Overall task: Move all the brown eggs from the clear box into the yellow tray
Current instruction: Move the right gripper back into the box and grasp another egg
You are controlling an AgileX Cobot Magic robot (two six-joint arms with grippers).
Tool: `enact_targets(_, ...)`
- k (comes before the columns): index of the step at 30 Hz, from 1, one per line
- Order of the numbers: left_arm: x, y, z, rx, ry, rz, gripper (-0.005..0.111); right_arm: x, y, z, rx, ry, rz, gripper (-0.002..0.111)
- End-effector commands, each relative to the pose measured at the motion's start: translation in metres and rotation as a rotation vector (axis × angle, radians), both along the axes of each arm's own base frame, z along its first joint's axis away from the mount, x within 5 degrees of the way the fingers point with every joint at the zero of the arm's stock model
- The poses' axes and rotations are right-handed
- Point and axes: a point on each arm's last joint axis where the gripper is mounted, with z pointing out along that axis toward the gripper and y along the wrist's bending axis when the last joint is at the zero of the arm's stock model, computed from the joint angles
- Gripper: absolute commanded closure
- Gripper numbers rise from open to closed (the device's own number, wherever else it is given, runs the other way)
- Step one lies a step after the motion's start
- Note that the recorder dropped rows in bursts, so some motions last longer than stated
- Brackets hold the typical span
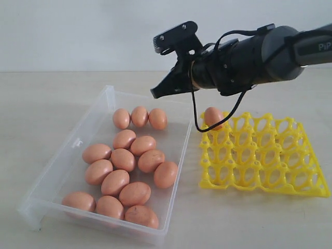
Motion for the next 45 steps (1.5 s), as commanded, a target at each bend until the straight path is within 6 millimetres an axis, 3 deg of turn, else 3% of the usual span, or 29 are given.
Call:
enact_targets(1, 0.0, 0.0, 0.001, -0.002, -0.002, -0.004, 0.103, 0.005, -0.017, 0.025, -0.128, -0.132, -0.114, 0.109)
enact_targets(6, 0.0, 0.0, 0.001, -0.002, -0.002, -0.004, 0.103, 0.002, -0.041, 0.024, -0.372, -0.092, -0.264, 0.109)
enact_targets(9, 0.0, 0.0, 0.001, -0.002, -0.002, -0.004, 0.103, -0.004, -0.044, 0.018, -0.43, 0.012, -0.25, 0.109)
enact_targets(15, 0.0, 0.0, 0.001, -0.002, -0.002, -0.004, 0.103, -0.015, -0.01, 0.011, -0.143, 0.178, 0.012, 0.109)
enact_targets(19, 0.0, 0.0, 0.001, -0.002, -0.002, -0.004, 0.103, -0.01, 0.003, 0.02, -0.025, 0.28, 0.001, 0.109)
enact_targets(26, 0.0, 0.0, 0.001, -0.002, -0.002, -0.004, 0.103, -0.003, 0.024, 0.028, 0.049, 0.463, 0.057, 0.109)
enact_targets(35, 0.0, 0.0, 0.001, -0.002, -0.002, -0.004, 0.103, 0.009, 0.038, -0.004, 0.024, 0.603, 0.072, 0.107)
enact_targets(38, 0.0, 0.0, 0.001, -0.002, -0.002, -0.004, 0.103, 0.014, 0.041, -0.012, 0.014, 0.615, 0.075, 0.093)
enact_targets(42, 0.0, 0.0, 0.001, -0.002, -0.002, -0.004, 0.103, 0.018, 0.044, -0.019, 0.023, 0.606, 0.069, 0.056)
enact_targets(45, 0.0, 0.0, 0.001, -0.002, -0.002, -0.004, 0.103, 0.021, 0.045, -0.022, 0.056, 0.595, 0.038, 0.047)
